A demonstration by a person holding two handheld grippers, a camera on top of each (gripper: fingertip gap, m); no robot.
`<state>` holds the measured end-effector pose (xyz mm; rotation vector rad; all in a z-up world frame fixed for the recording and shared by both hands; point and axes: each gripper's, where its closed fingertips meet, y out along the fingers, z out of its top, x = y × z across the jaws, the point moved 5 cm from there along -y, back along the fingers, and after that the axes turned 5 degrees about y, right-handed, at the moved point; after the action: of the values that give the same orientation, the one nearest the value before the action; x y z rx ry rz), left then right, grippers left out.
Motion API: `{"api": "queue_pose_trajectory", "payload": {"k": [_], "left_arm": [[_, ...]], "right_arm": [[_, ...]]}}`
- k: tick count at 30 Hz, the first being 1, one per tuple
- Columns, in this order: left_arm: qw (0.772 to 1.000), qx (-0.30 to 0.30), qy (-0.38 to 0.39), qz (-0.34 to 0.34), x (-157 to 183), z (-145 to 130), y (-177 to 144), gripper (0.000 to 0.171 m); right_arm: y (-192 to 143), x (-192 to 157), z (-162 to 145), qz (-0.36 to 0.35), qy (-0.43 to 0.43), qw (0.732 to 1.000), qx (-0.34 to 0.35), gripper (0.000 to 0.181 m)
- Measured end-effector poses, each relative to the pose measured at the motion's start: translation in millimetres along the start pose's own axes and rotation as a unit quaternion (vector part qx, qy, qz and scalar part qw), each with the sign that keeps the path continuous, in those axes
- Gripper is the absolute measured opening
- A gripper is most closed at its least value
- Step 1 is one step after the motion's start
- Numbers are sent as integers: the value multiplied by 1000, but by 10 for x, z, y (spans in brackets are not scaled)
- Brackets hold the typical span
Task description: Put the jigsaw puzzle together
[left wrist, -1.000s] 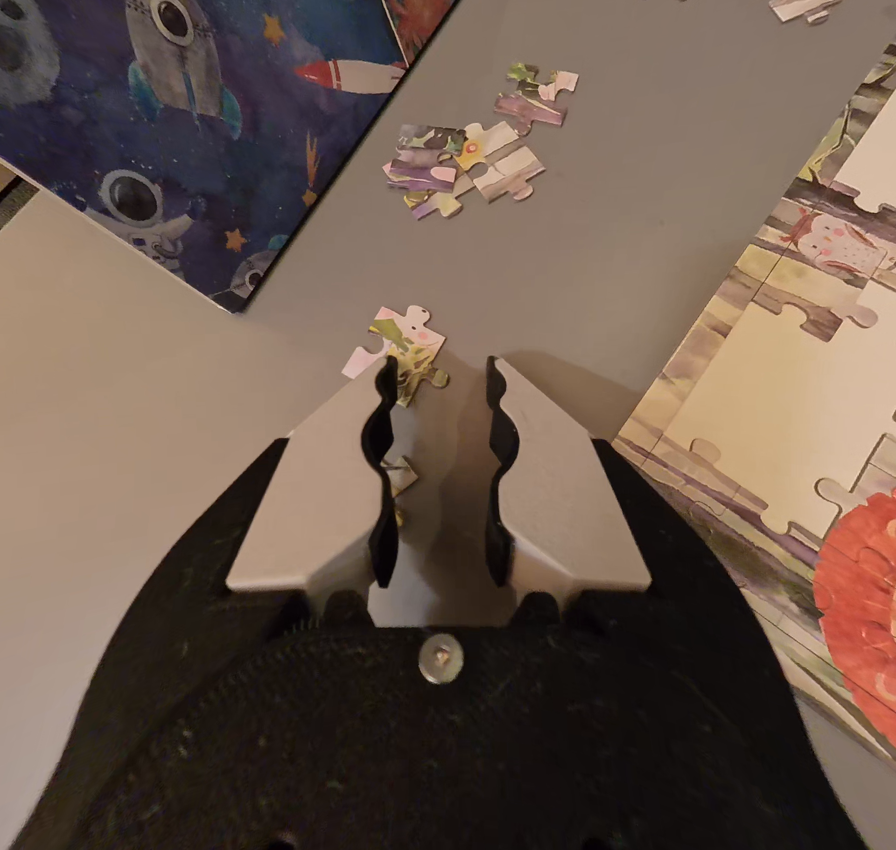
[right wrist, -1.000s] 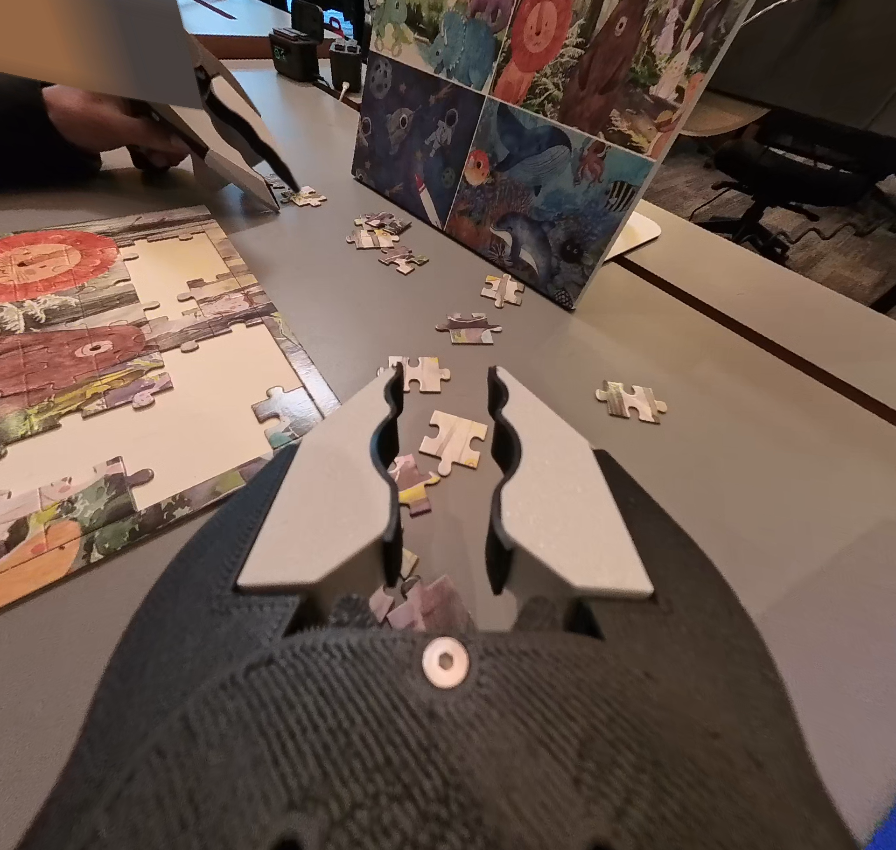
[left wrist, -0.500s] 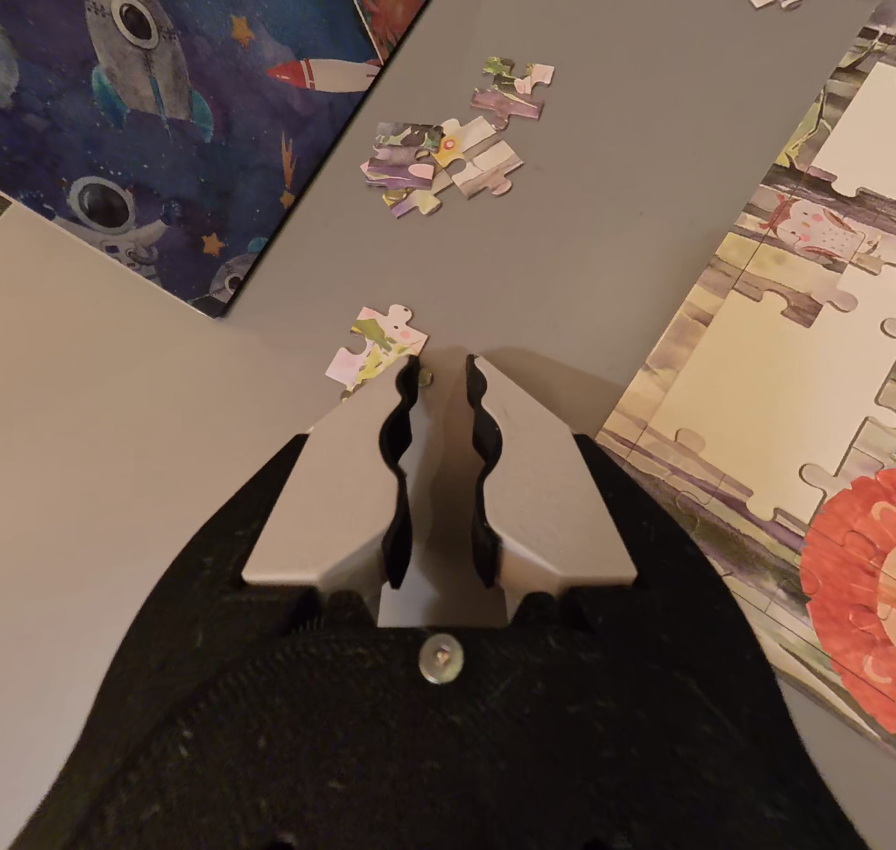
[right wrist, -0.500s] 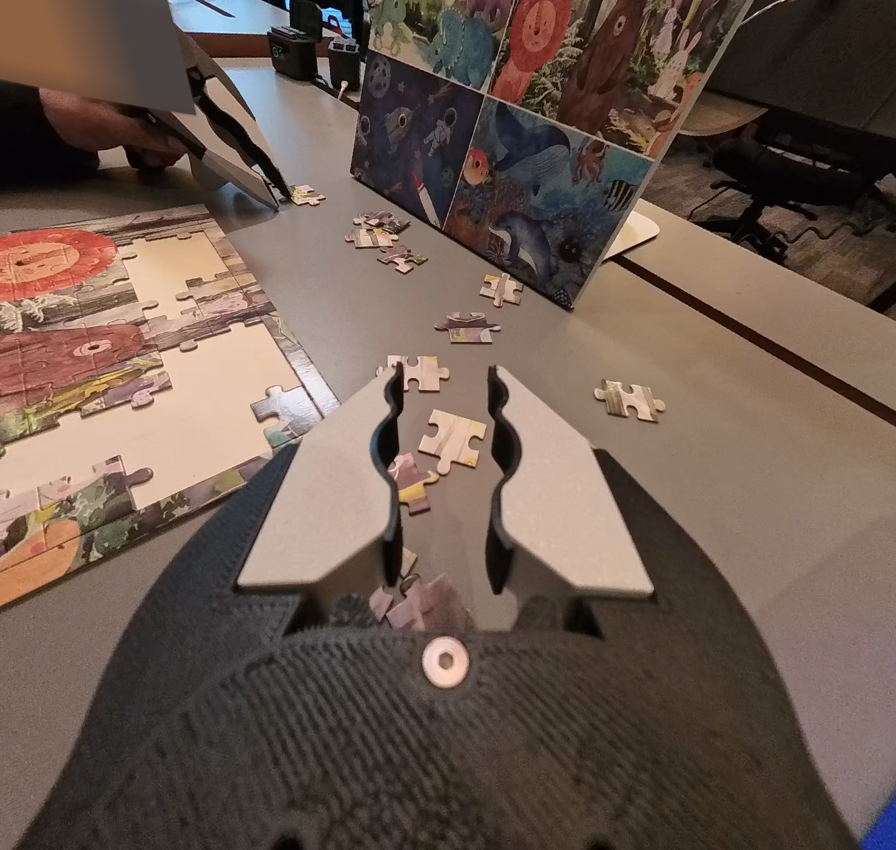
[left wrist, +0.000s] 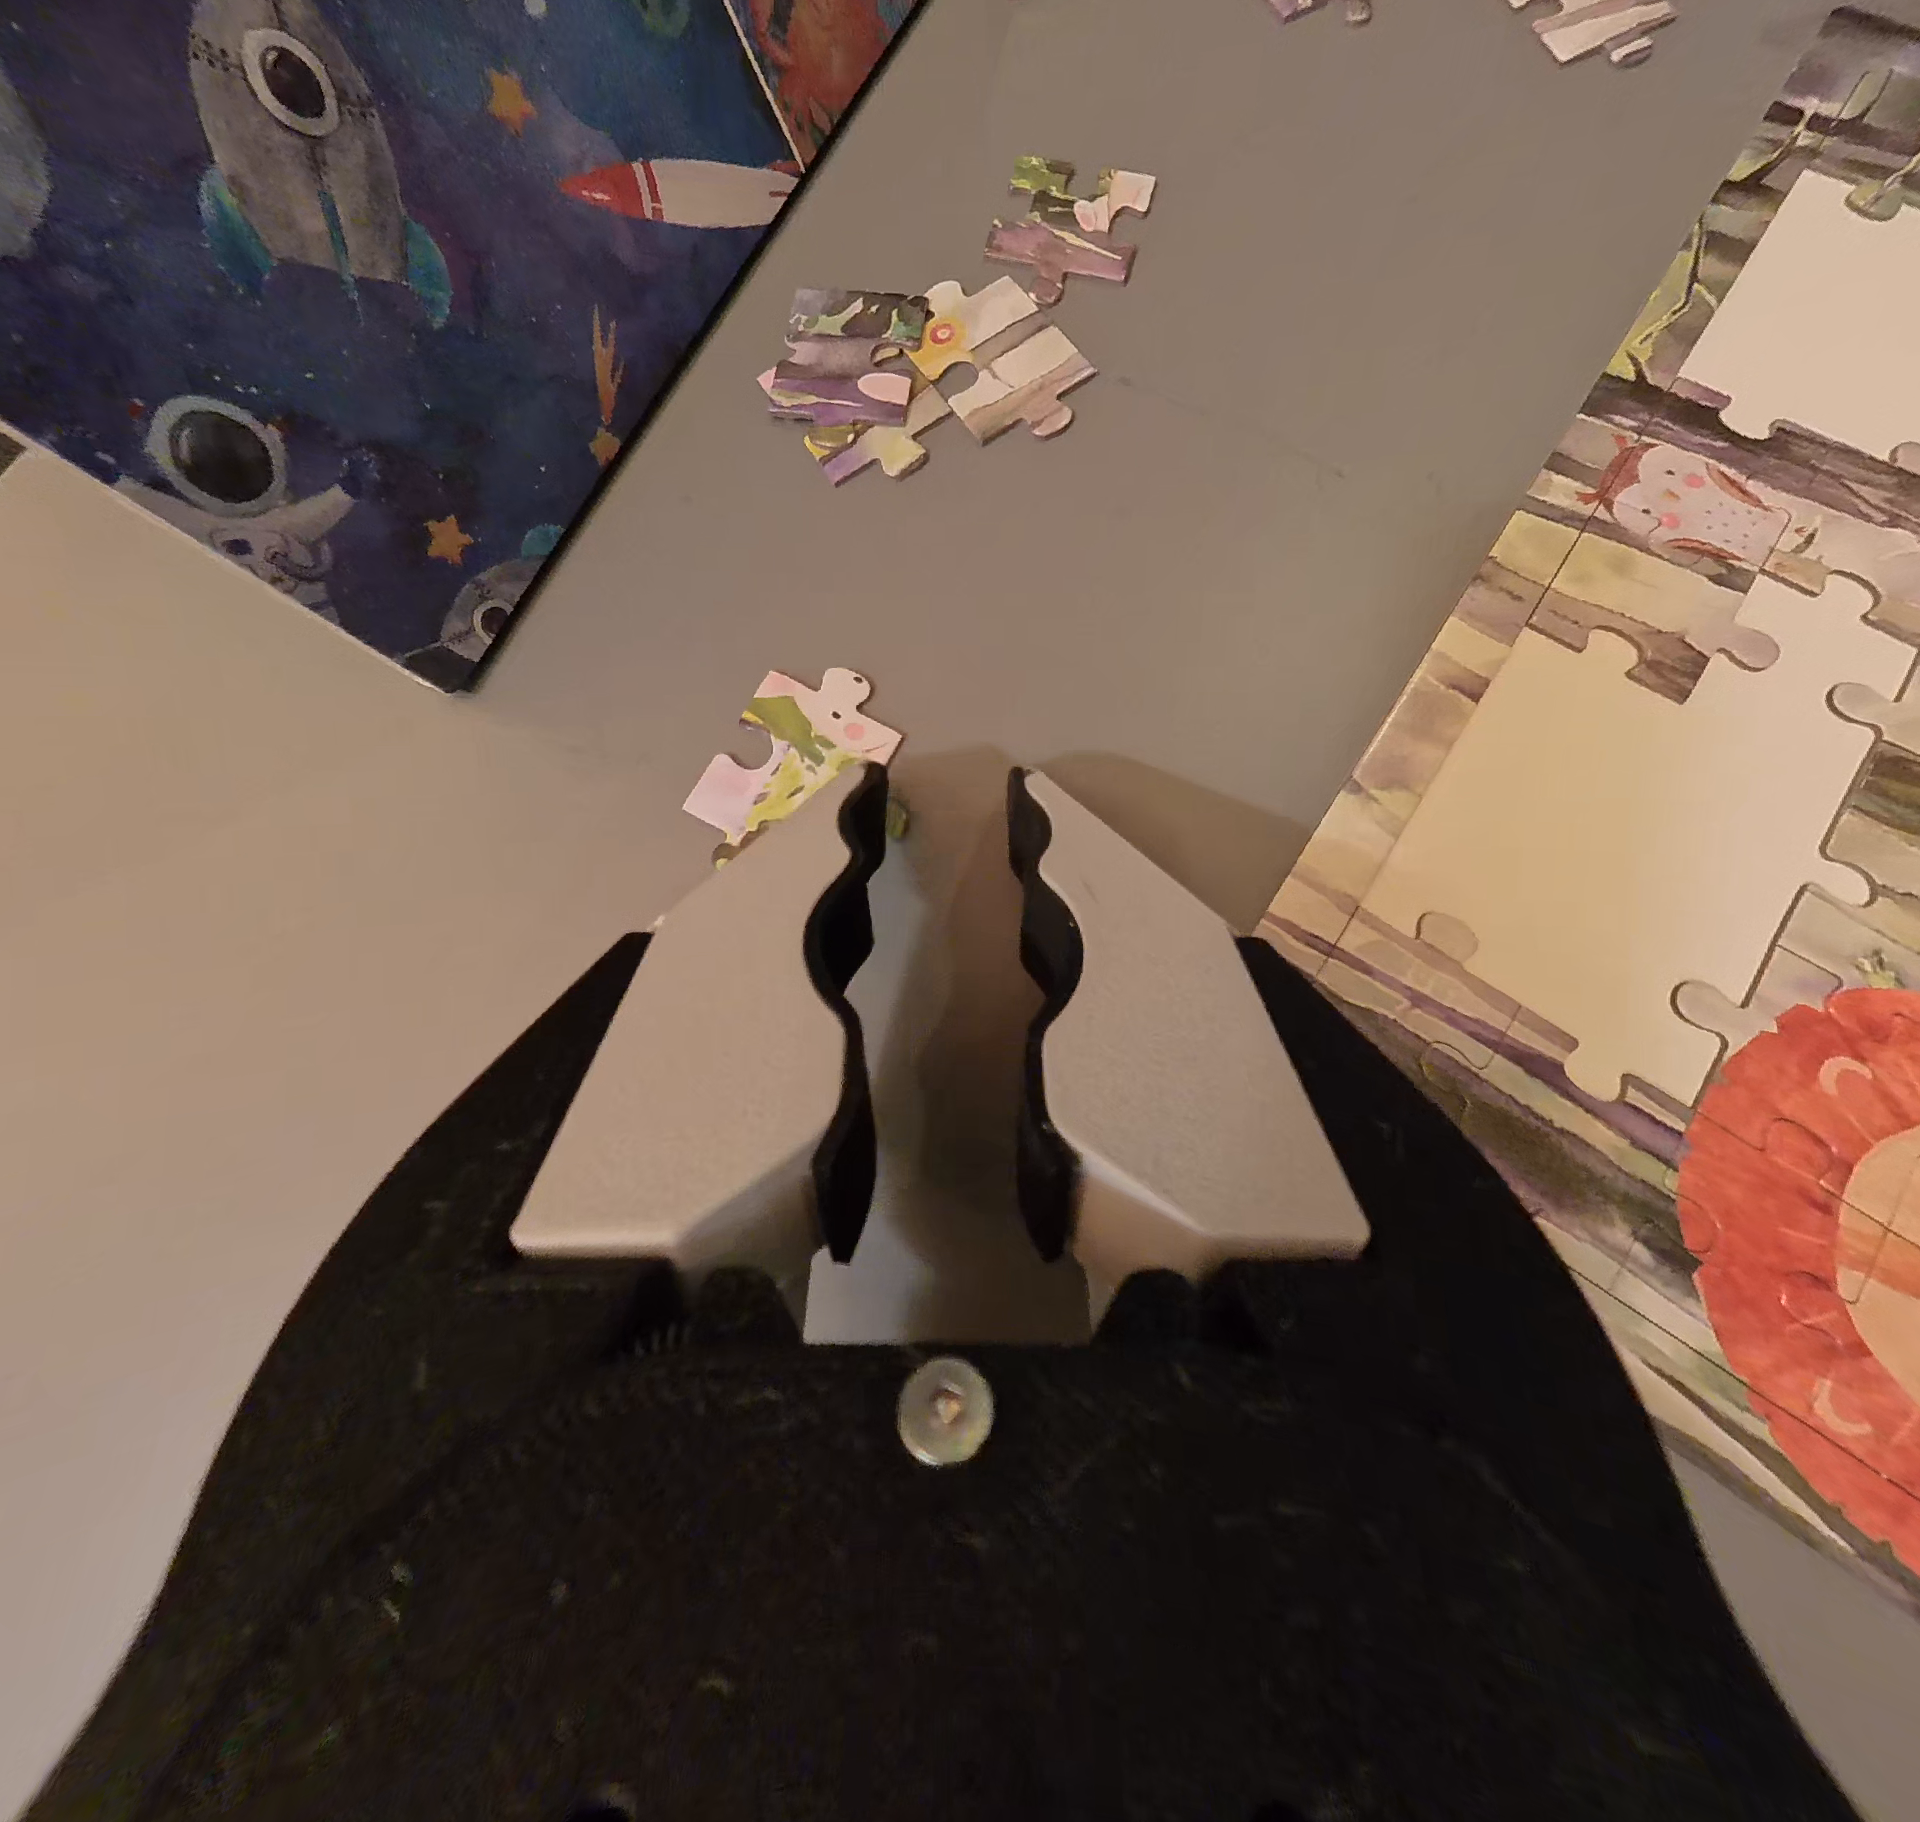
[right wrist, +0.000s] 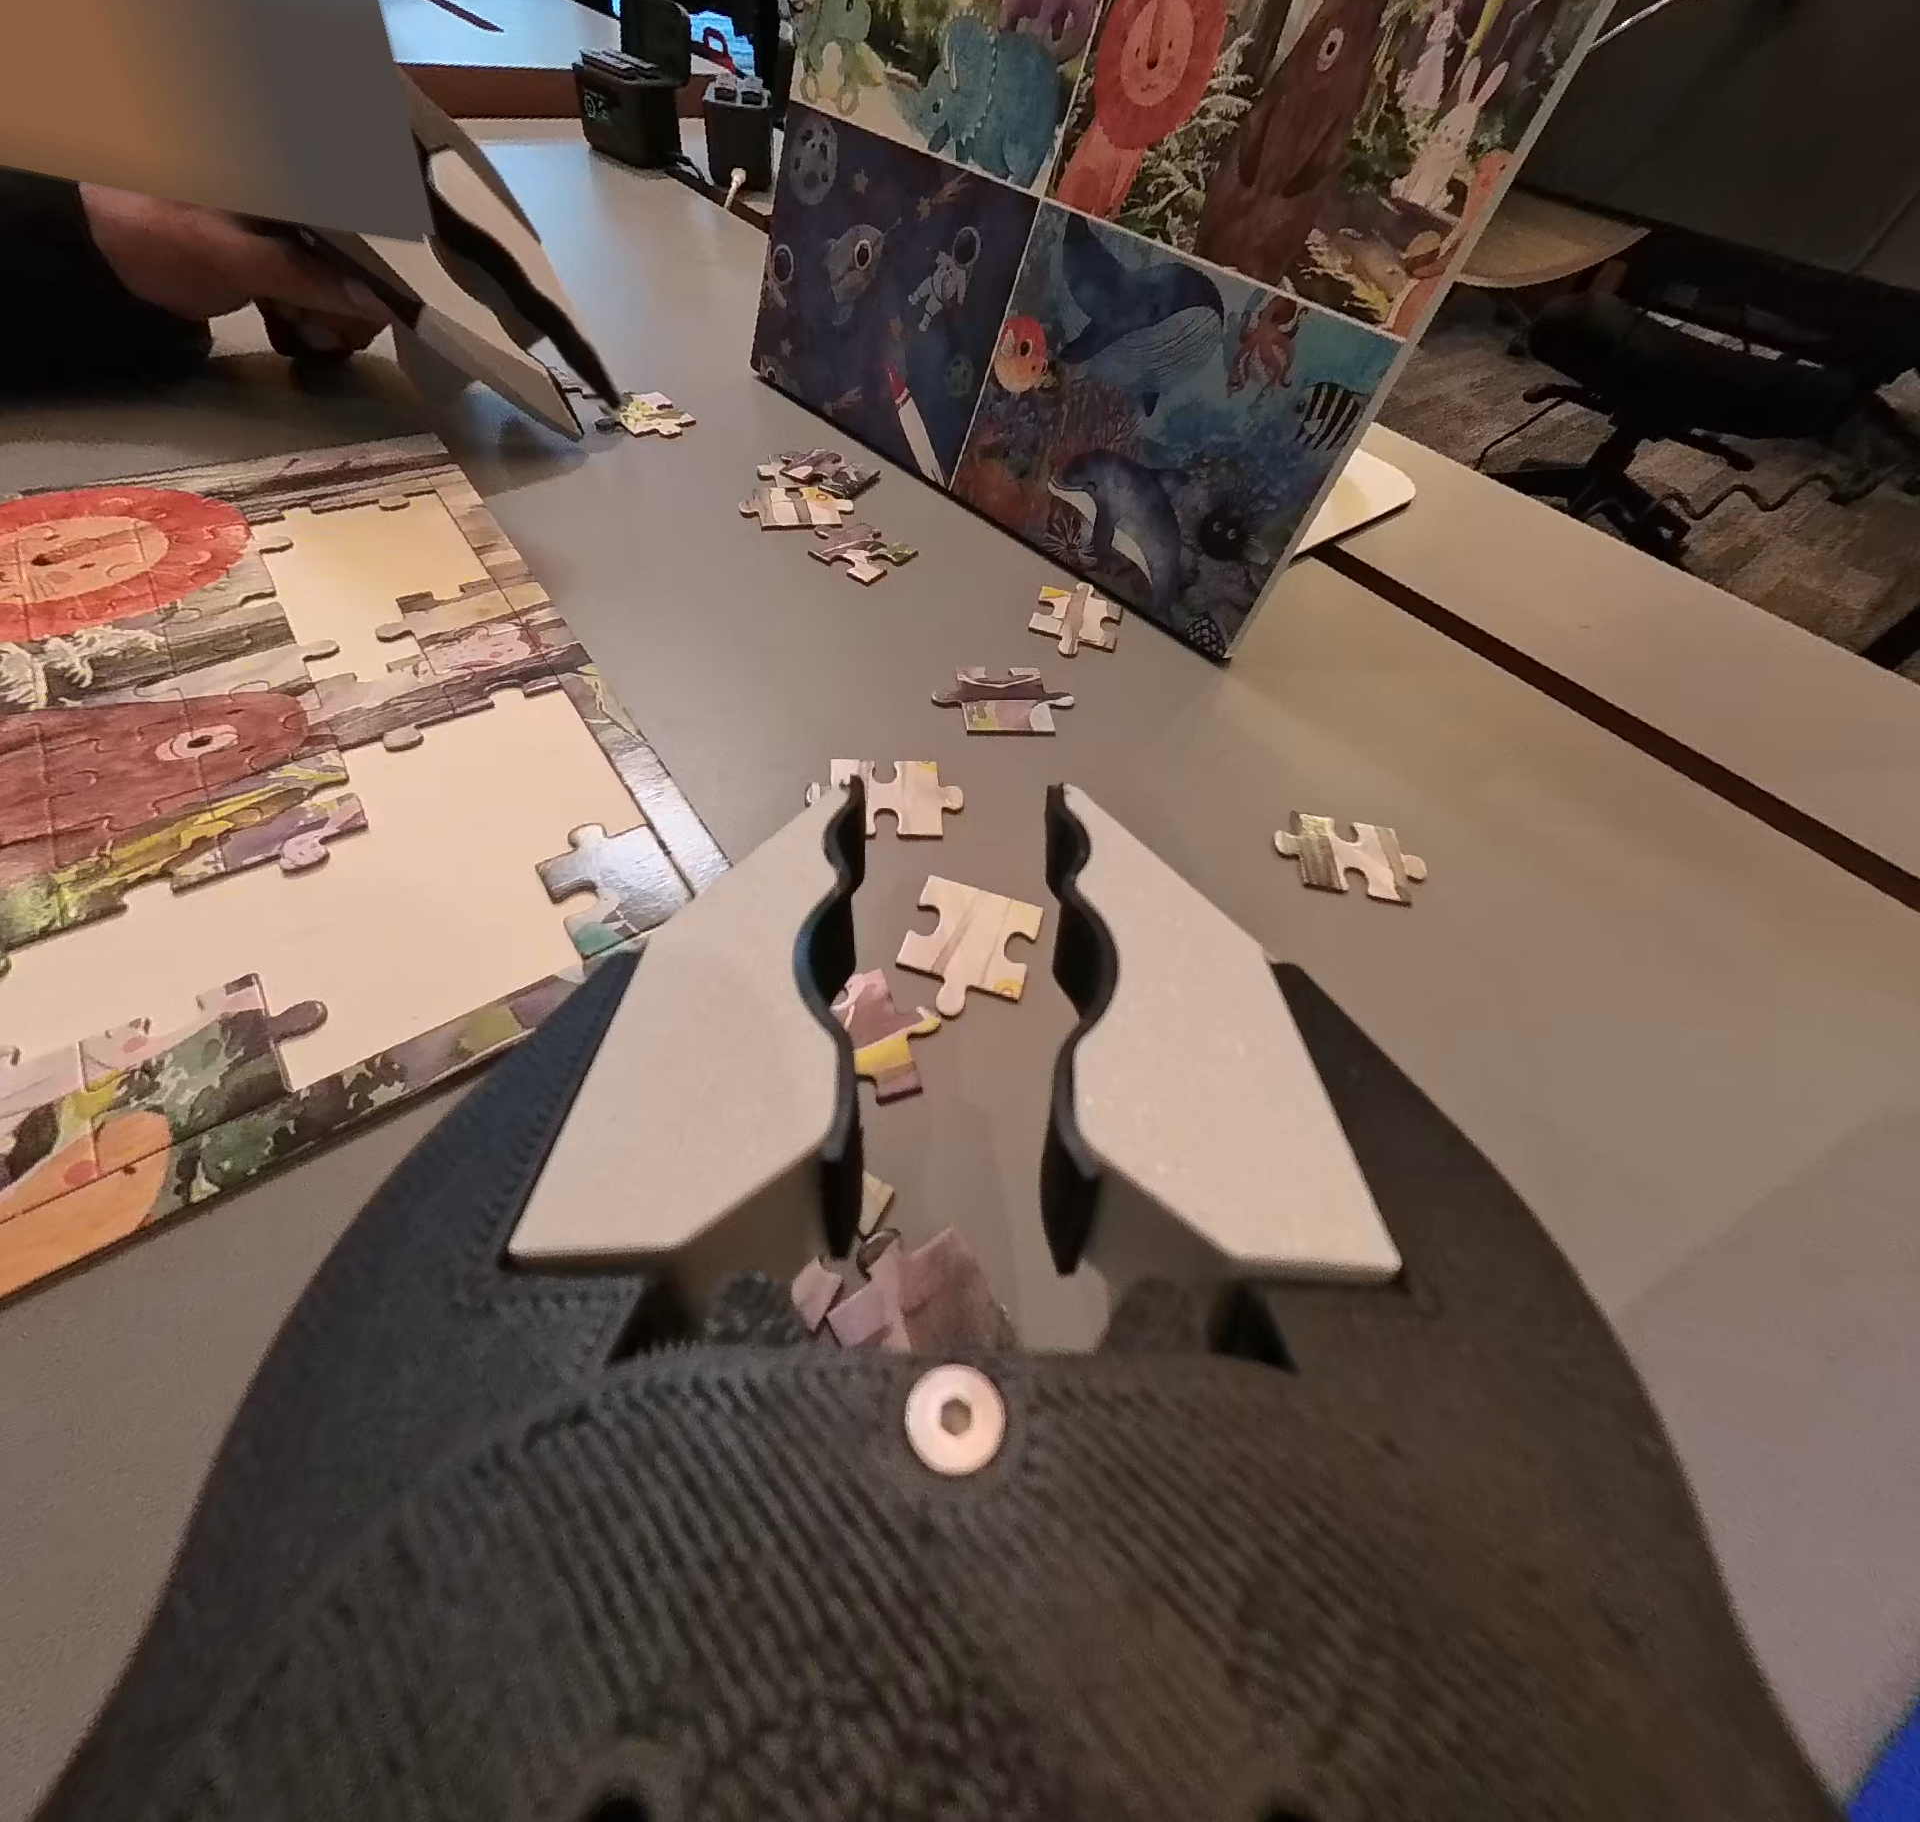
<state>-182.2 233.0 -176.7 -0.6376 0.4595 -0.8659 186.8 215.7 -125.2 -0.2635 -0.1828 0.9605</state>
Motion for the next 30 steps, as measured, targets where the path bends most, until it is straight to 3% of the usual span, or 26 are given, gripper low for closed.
{"api": "queue_pose_trajectory", "payload": {"k": [7, 12, 18, 21, 30], "left_arm": [[998, -1, -54, 21, -140, -21, -5, 51], [997, -11, -69, 35, -221, -36, 22, 57], [997, -16, -74, 13, -216, -40, 43, 49], [998, -13, -68, 10, -201, -35, 40, 35], [999, -14, -47, 7, -144, -25, 40, 29]], "right_arm": [[6, -13, 3, 3, -1, 1000, -1, 33], [12, -37, 11, 6, -6, 1000, -2, 33], [20, -51, 11, 9, -8, 1000, -4, 33], [20, -51, 10, 9, -8, 1000, -5, 33], [20, -49, 5, 9, -8, 1000, -6, 33]]}}
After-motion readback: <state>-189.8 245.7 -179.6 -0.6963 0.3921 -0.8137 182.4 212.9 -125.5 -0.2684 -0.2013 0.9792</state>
